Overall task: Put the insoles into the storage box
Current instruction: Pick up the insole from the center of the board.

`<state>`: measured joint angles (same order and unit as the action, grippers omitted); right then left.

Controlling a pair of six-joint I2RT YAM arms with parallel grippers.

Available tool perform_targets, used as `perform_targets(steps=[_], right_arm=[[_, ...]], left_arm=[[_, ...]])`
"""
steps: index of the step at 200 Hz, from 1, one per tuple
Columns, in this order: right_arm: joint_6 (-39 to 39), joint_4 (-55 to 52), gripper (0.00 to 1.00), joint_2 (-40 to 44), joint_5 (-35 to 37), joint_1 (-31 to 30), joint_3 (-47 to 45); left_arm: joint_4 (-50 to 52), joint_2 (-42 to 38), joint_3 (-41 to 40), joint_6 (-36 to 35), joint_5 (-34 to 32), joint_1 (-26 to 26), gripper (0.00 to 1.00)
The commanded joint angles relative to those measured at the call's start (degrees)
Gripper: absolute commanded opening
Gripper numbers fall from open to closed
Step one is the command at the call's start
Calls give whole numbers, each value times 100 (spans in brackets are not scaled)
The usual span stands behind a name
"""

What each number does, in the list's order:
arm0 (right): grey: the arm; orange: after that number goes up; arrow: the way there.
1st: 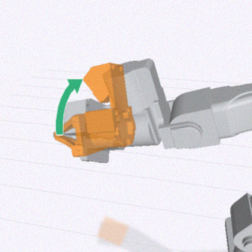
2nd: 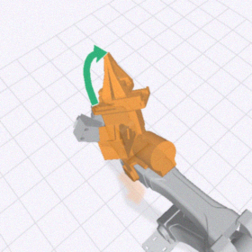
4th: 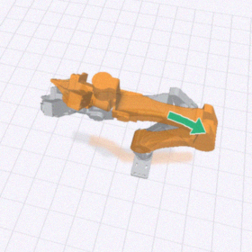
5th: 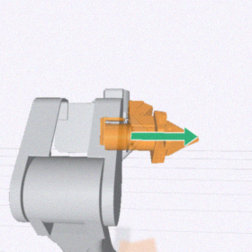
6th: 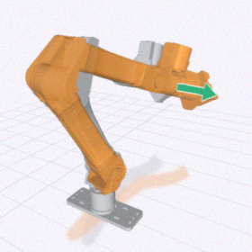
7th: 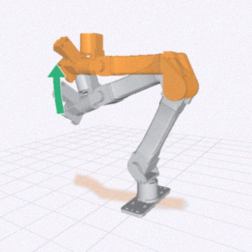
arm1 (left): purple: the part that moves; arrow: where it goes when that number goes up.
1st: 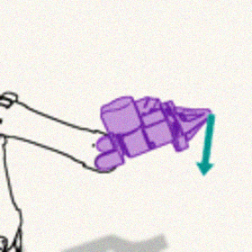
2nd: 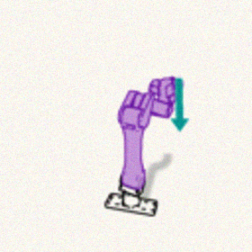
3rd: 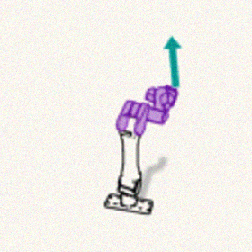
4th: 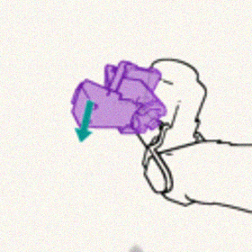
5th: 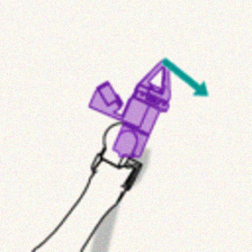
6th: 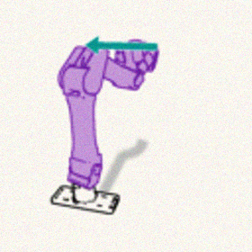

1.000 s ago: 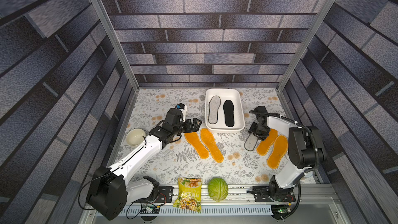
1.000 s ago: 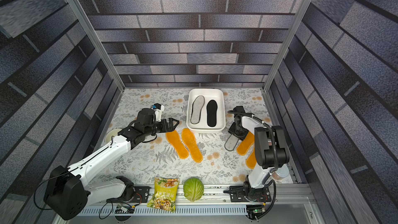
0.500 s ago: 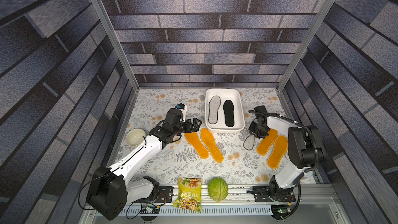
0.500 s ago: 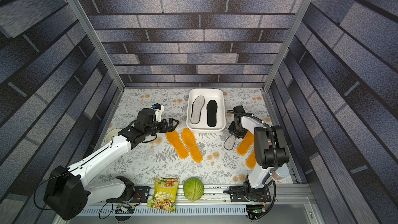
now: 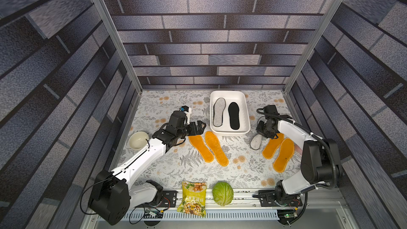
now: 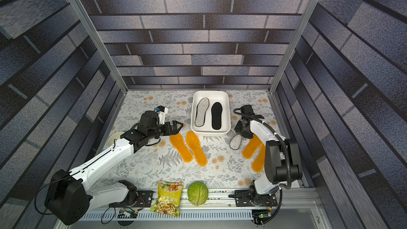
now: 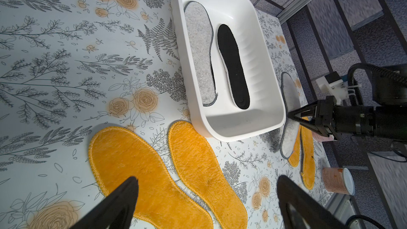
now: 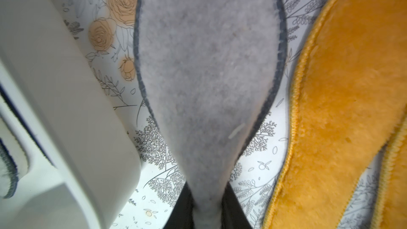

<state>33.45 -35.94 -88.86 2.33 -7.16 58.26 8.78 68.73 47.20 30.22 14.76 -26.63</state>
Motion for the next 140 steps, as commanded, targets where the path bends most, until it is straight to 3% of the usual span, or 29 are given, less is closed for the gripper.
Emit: perform_targets(steps=[1, 41, 75, 140], right_arm=[[-229, -462, 21, 295, 132, -48, 230], [-591, -991, 21, 565, 98, -43, 1072], [-917, -1082, 20, 549, -365, -49, 1711], [-1345, -1157, 19, -548, -509, -740, 3299]], left_arm=[[77, -62, 26, -106, -53, 27, 100], [30, -27, 26, -87, -13, 35, 100], [-72, -30, -5, -43, 38, 35, 100], [-92, -110, -57, -28, 86, 44, 100]])
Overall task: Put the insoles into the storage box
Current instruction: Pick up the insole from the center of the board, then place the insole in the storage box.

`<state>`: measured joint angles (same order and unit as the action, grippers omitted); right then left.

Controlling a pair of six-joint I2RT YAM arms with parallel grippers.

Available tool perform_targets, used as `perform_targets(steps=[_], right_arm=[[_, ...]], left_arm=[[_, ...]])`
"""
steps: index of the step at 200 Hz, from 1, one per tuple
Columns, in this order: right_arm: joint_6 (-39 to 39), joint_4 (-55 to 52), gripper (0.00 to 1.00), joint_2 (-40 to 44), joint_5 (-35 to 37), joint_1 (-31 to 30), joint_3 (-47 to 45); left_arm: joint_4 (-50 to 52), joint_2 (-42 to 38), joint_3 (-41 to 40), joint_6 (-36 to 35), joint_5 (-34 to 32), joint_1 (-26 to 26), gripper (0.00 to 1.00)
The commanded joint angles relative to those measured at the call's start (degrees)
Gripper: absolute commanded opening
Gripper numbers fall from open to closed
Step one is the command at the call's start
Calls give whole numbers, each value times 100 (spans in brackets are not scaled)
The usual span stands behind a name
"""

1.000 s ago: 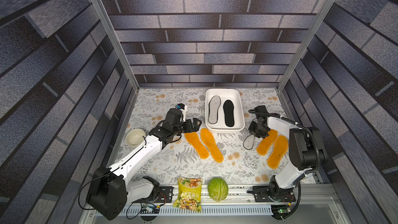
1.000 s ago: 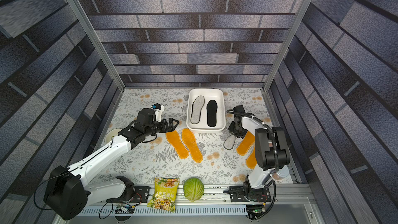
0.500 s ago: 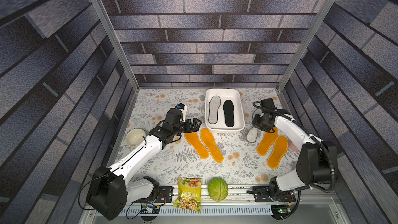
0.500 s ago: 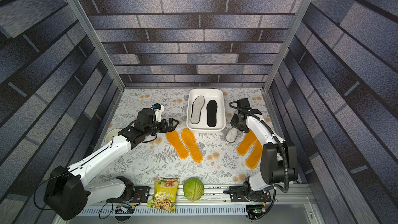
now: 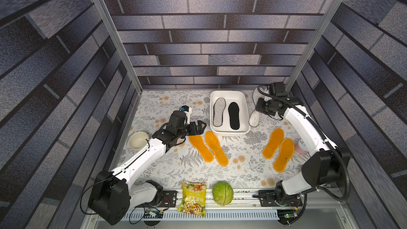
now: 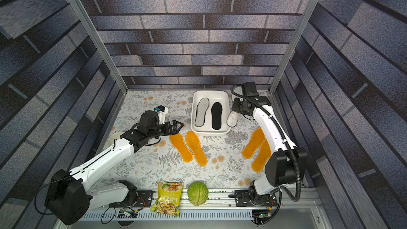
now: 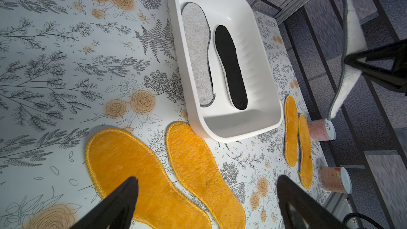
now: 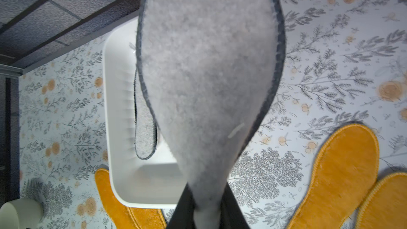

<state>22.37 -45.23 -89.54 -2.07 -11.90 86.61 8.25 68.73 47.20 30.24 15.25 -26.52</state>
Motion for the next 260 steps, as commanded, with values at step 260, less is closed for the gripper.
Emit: perform_targets(steps=[260], right_arm=[[-347, -665, 24, -3631, 191, -904, 2354]], left_arm=[[17, -335, -203, -53, 93, 271, 100]])
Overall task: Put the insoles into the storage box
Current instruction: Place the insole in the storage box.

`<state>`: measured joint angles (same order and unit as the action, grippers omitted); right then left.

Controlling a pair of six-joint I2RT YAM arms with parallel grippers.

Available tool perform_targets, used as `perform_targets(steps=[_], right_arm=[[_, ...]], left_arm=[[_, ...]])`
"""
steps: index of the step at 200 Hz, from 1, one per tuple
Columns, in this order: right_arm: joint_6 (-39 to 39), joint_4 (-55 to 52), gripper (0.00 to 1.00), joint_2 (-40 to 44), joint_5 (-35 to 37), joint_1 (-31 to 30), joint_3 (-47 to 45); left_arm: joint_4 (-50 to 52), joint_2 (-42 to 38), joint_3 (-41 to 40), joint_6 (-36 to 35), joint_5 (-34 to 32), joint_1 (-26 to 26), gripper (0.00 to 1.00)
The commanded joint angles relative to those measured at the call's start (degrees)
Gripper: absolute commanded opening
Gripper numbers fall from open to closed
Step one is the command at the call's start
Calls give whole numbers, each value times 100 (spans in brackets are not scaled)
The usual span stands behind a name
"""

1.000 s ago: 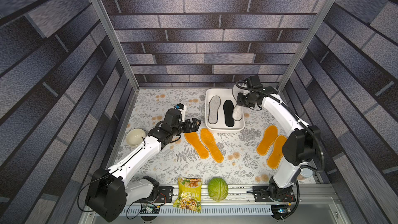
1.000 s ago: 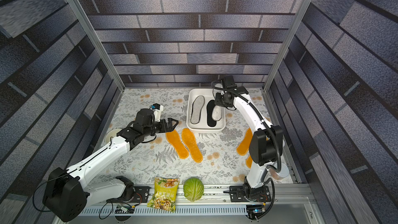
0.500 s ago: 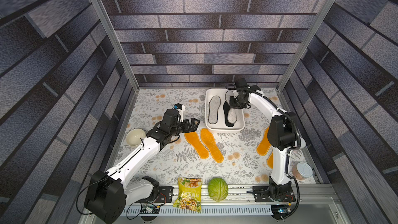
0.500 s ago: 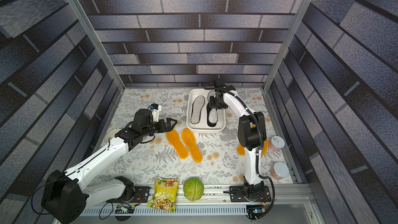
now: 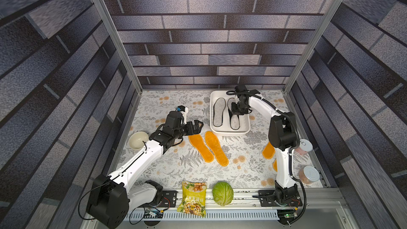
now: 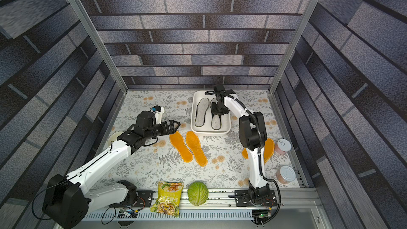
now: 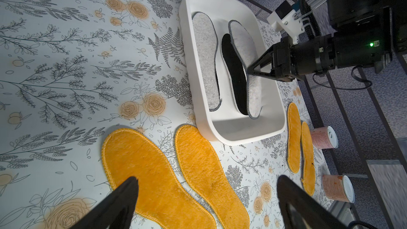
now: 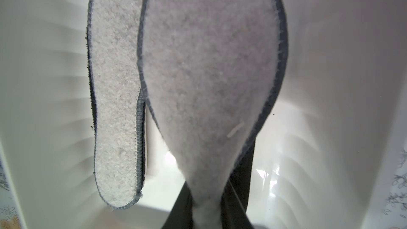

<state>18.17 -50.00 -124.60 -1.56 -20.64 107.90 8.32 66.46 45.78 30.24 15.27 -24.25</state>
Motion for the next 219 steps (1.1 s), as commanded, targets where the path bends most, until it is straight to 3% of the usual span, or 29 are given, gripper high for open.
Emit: perform_targets(steps=[1, 219], right_arm=[[72, -192, 24, -126, 144, -29, 228], [334, -405, 26, -520, 403, -32, 499]], left_arm=[[11, -107, -65, -53, 90, 43, 100], [3, -82, -69, -32, 97, 43, 100]])
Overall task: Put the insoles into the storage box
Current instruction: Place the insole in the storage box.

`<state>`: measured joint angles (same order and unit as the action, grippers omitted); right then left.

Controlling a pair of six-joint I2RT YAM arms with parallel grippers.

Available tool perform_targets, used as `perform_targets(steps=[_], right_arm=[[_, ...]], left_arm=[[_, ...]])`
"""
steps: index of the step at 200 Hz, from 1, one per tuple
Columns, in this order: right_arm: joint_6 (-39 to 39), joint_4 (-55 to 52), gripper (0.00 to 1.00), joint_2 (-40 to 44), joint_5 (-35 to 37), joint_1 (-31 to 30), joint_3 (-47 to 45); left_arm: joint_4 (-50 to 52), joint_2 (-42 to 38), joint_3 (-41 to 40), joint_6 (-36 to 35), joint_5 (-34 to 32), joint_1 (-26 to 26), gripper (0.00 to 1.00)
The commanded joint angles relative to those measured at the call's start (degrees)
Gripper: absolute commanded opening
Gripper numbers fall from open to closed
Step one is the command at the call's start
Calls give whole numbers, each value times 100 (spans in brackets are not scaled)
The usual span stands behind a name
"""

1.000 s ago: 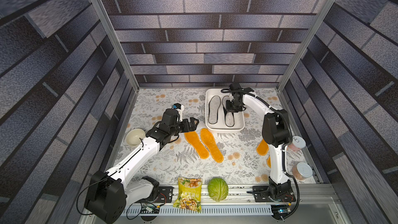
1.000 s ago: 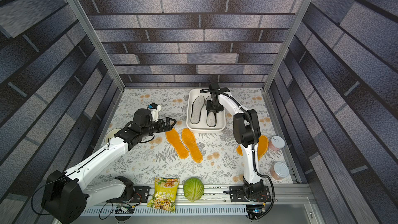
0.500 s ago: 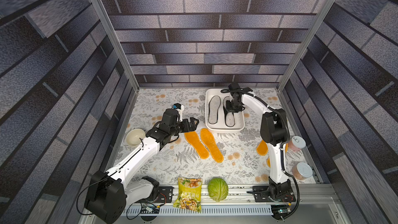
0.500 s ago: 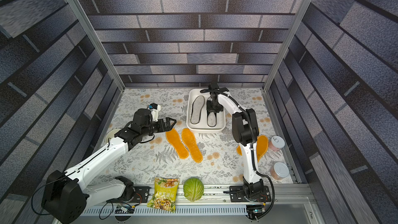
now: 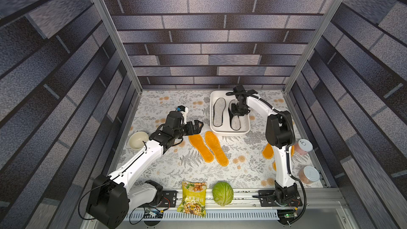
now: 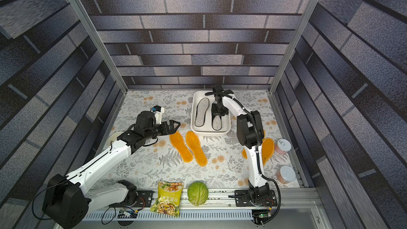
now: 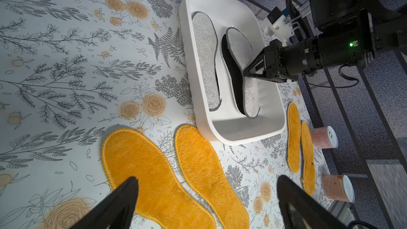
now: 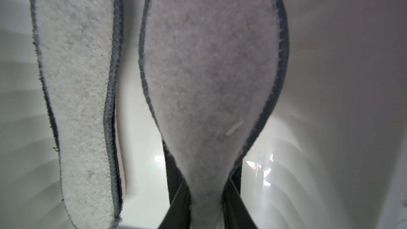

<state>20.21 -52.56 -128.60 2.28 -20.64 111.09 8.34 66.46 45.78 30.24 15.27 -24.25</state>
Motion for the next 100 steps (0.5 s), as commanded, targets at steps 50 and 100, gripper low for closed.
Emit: perform_targets(steps=[50, 100], right_arm=[[146, -157, 29, -184, 18, -29, 263], [150, -150, 29, -262, -9, -35, 291]], left_arm=[[10, -114, -80, -36, 75, 52, 100], [12, -80, -77, -40, 78, 52, 100]])
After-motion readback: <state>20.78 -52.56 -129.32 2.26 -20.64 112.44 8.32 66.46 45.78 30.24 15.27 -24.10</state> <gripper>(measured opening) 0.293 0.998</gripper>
